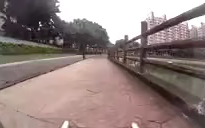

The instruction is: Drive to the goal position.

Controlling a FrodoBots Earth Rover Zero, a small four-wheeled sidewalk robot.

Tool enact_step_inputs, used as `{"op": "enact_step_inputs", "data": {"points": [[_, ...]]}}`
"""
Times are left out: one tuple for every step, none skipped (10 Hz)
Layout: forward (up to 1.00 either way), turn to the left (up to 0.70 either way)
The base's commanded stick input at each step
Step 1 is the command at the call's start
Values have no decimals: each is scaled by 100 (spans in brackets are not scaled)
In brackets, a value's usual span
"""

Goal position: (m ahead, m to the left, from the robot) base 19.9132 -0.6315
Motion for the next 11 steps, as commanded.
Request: {"op": "enact_step_inputs", "data": {"points": [[70, 0], [70, 0], [70, 0], [70, 0], [70, 0], [70, 0], [70, 0], [70, 0], [70, 0], [70, 0], [70, 0]]}}
